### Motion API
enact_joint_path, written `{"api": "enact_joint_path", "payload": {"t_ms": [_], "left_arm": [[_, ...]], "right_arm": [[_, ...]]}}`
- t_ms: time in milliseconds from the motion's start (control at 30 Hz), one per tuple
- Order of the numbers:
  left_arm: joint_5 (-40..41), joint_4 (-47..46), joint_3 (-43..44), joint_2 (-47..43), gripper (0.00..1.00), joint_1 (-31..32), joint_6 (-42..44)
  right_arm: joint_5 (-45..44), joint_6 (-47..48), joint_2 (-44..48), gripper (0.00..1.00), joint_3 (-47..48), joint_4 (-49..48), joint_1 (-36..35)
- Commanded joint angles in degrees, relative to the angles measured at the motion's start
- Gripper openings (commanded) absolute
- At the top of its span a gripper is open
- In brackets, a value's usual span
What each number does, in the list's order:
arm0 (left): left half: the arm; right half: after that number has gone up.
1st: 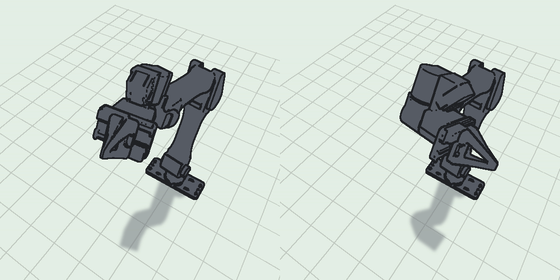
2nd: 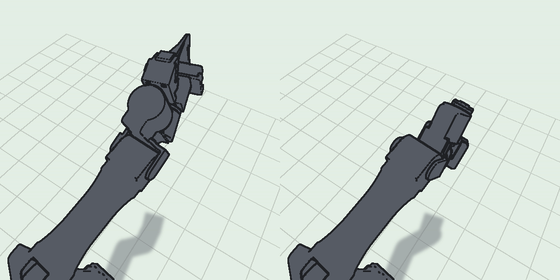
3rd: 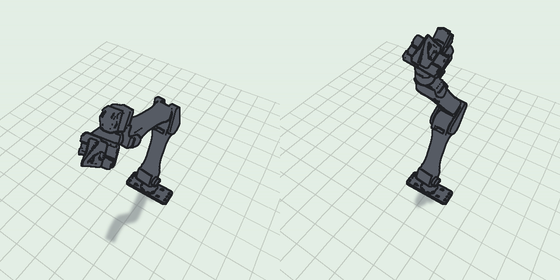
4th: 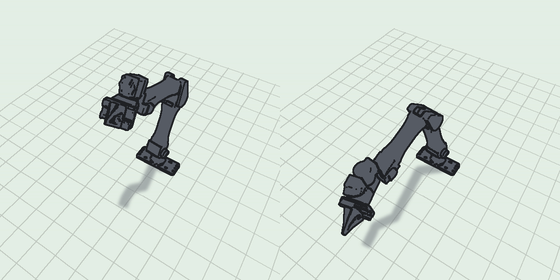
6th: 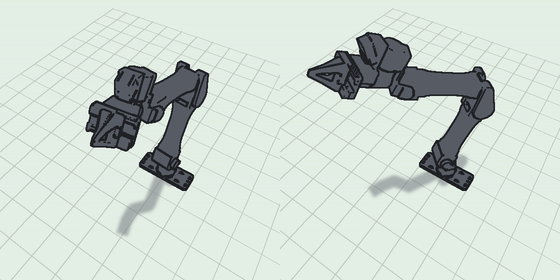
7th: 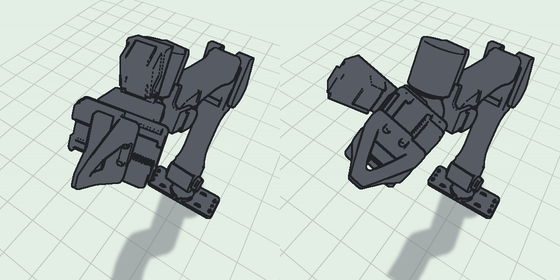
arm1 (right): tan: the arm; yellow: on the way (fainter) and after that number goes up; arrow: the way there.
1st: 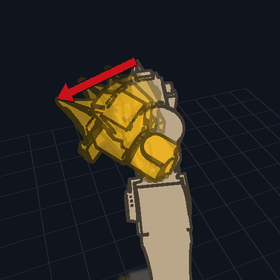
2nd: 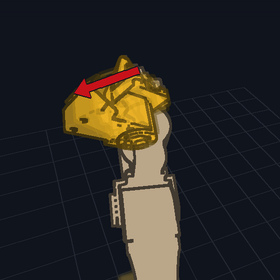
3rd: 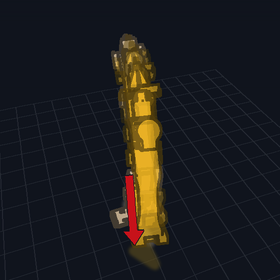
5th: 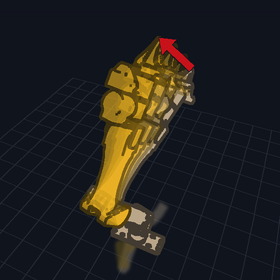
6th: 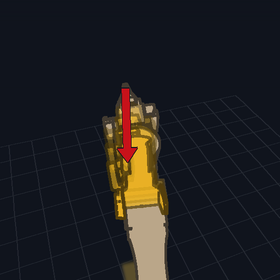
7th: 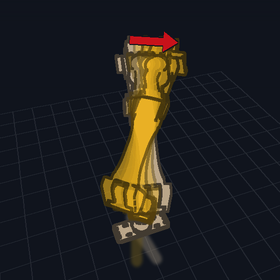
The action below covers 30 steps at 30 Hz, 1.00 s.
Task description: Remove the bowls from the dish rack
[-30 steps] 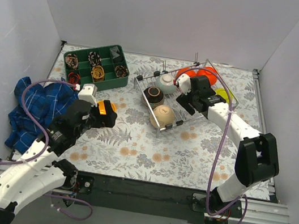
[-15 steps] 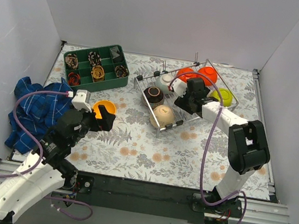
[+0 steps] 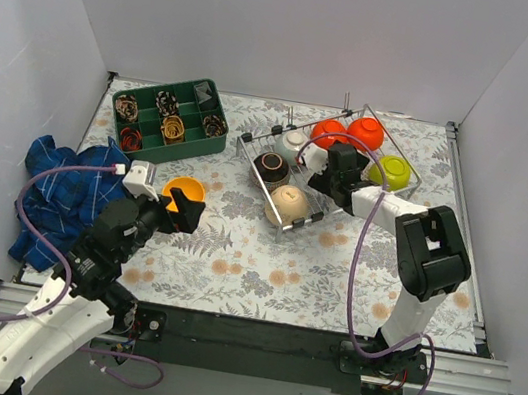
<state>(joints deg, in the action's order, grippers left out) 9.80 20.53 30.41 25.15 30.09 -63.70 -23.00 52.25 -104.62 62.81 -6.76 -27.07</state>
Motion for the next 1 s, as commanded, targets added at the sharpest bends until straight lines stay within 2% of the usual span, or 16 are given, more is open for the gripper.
{"api": "enact_joint_path", "payload": {"t_ms": [0, 200, 333, 400, 433, 500, 600, 700, 867, 967], "left_arm": [[0.13, -1.02, -0.62, -0.98, 0.98, -0.12, 0.68], [0.04, -0.85, -0.62, -1.06, 0.98, -0.12, 0.68], [-0.05, -0.58, -0.44, -1.33, 0.98, -0.2, 0.68], [-0.13, -0.32, -0.36, -1.5, 0.98, -0.12, 0.6], [-0.13, -0.23, -0.27, -1.59, 0.98, -0.2, 0.6], [-0.13, -0.06, -0.18, -1.77, 0.98, -0.12, 0.51], [-0.13, 0.47, 0.0, -2.21, 0.98, -0.2, 0.42], [-0.13, 0.73, 0.08, -2.56, 0.98, -0.12, 0.25], [-0.22, 0.82, 0.26, -2.56, 0.98, -0.2, 0.16], [-0.31, 0.73, 0.17, -2.03, 0.98, -0.12, -0.02]], "right_arm": [[-1.6, 1.54, -2.08, 0.99, -1.19, -3.52, -0.35], [-3.1, 2.24, -4.27, 0.98, -1.72, -3.52, -1.05], [-4.41, 1.19, -4.72, 0.93, -2.16, -3.52, -1.85], [-4.33, 0.75, -4.28, 0.88, -2.77, -3.61, -2.54], [-5.03, 0.4, -4.19, 0.82, -2.86, -3.69, -2.72], [-5.91, 0.22, -3.67, 0.76, -3.3, -4.13, -3.34], [-6.7, -0.57, -2.35, 0.6, -3.22, -4.13, -4.13], [-7.4, -1.53, -0.51, 0.49, -2.78, -4.05, -4.74], [-7.23, -3.55, 2.31, 0.36, -1.2, -2.47, -5.54], [-4.87, -8.9, 3.98, 0.32, 0.99, 1.83, -5.71]]}}
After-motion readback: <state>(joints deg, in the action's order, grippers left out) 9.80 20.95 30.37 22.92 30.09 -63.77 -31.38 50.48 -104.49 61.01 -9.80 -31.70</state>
